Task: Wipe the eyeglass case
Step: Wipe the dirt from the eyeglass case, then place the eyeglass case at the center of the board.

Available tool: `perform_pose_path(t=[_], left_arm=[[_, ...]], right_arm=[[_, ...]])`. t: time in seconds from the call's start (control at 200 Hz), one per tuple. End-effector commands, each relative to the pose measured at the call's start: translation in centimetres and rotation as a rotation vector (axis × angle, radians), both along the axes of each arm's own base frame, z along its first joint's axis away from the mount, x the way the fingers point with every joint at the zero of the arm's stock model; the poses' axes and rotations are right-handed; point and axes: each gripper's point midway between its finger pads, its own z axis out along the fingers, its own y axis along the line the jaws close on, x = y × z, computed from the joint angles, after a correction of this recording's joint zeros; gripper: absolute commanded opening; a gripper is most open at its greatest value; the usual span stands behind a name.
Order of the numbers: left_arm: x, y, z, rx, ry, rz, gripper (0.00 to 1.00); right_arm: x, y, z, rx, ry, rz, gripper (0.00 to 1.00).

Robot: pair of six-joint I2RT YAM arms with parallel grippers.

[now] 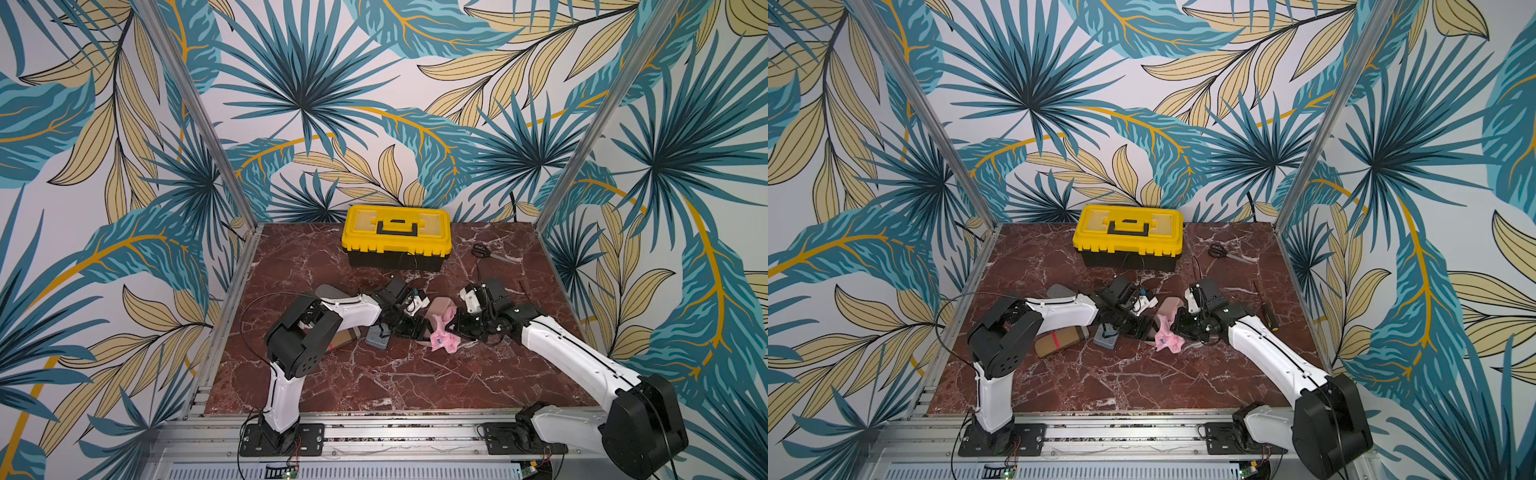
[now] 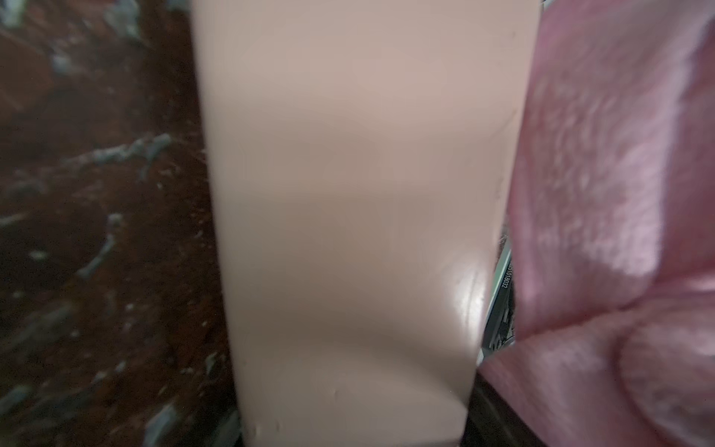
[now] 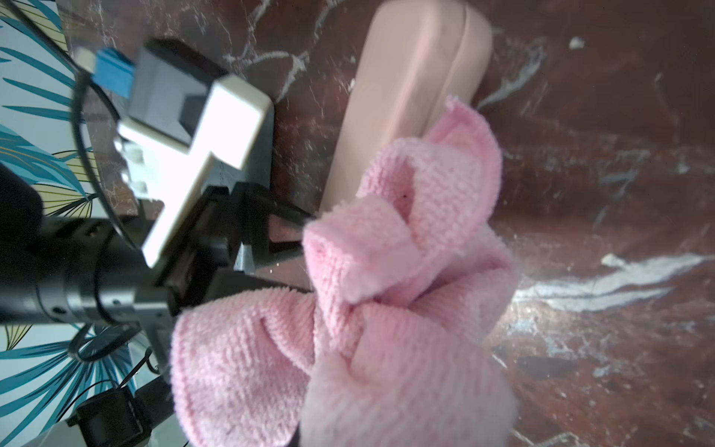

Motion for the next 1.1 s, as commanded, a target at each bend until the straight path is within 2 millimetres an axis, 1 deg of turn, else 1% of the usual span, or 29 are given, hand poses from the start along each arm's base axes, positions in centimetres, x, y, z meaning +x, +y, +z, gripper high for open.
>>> perform_pose_path(t=[0.0, 0.09, 0.18, 0.235, 0.295, 0.351, 0.361, 0.396, 0.416, 0.481, 0.556, 0.616, 0.676, 0.751, 0.776, 0.826, 0.911, 0.972, 0.992, 1.097], left_arm=[[-1.2, 1.0, -2.0, 0.089, 0.016, 0.003, 0.00], [-1.6, 0.9, -1.8, 0.088, 0.018, 0.009, 0.00], [-2.0, 0.6, -1.6, 0.088, 0.013, 0.004, 0.00], [-2.2, 0.5, -1.5, 0.093, 0.005, 0.001, 0.00], [-2.4, 0.4, -1.3, 0.099, -0.003, -0.001, 0.00], [-2.5, 0.5, -1.1, 0.114, -0.019, 0.007, 0.00], [-2.5, 0.6, -1.1, 0.118, -0.020, 0.010, 0.00], [-2.4, 0.8, -1.1, 0.131, -0.031, 0.023, 0.00], [-2.2, 0.9, -1.2, 0.144, -0.036, 0.036, 0.00], [-1.9, 1.3, -1.2, 0.187, -0.061, 0.073, 0.00], [-1.2, 1.4, -0.8, 0.232, -0.111, 0.117, 0.00], [-0.6, 0.9, -0.4, 0.242, -0.138, 0.147, 0.00], [-0.1, 0.0, 0.0, 0.246, -0.151, 0.180, 0.01], [0.5, -1.6, 0.3, 0.235, -0.127, 0.223, 0.02], [0.8, -2.3, 0.7, 0.235, -0.131, 0.235, 0.03], [0.9, -3.7, 1.0, 0.253, -0.149, 0.236, 0.03], [1.0, -5.4, 0.8, 0.326, -0.161, 0.242, 0.05], [0.8, -7.3, 1.0, 0.316, -0.147, 0.237, 0.07], [0.6, -7.8, 0.8, 0.316, -0.137, 0.236, 0.08], [0.9, -10.7, 1.0, 0.290, -0.116, 0.243, 0.08]], right_arm=[[0.9, -0.8, -2.2, -0.095, 0.050, -0.004, 0.00], [3.8, -0.4, -2.8, -0.128, 0.029, -0.012, 0.00], [7.5, -1.6, -3.3, -0.180, 0.029, -0.062, 0.00], [9.9, -3.1, -3.8, -0.177, 0.050, -0.126, 0.00], [12.1, -5.2, -3.8, -0.206, 0.062, -0.187, 0.00], [13.2, -7.5, -3.7, -0.301, 0.073, -0.220, 0.00], [13.7, -7.8, -3.4, -0.318, 0.063, -0.225, 0.00], [13.8, -8.8, -3.0, -0.379, 0.069, -0.224, 0.00], [14.2, -9.3, -2.4, -0.404, 0.058, -0.227, 0.00], [14.2, -10.1, -0.4, -0.444, 0.019, -0.226, 0.00], [13.5, -10.8, 2.0, -0.463, -0.043, -0.238, 0.00], [12.4, -11.6, 3.1, -0.480, -0.068, -0.249, 0.00], [11.0, -12.4, 3.7, -0.494, -0.073, -0.262, 0.00], [9.2, -13.4, 3.7, -0.505, -0.069, -0.271, 0.00], [8.7, -13.9, 3.7, -0.509, -0.069, -0.279, 0.00], [7.6, -15.3, 3.7, -0.509, -0.057, -0.313, 0.00], [5.9, -17.4, 4.1, -0.483, -0.043, -0.388, 0.00], [5.0, -18.4, 4.6, -0.464, -0.056, -0.442, 0.00], [4.8, -18.7, 4.7, -0.461, -0.061, -0.455, 0.00], [4.0, -19.5, 5.3, -0.447, -0.091, -0.511, 0.00]])
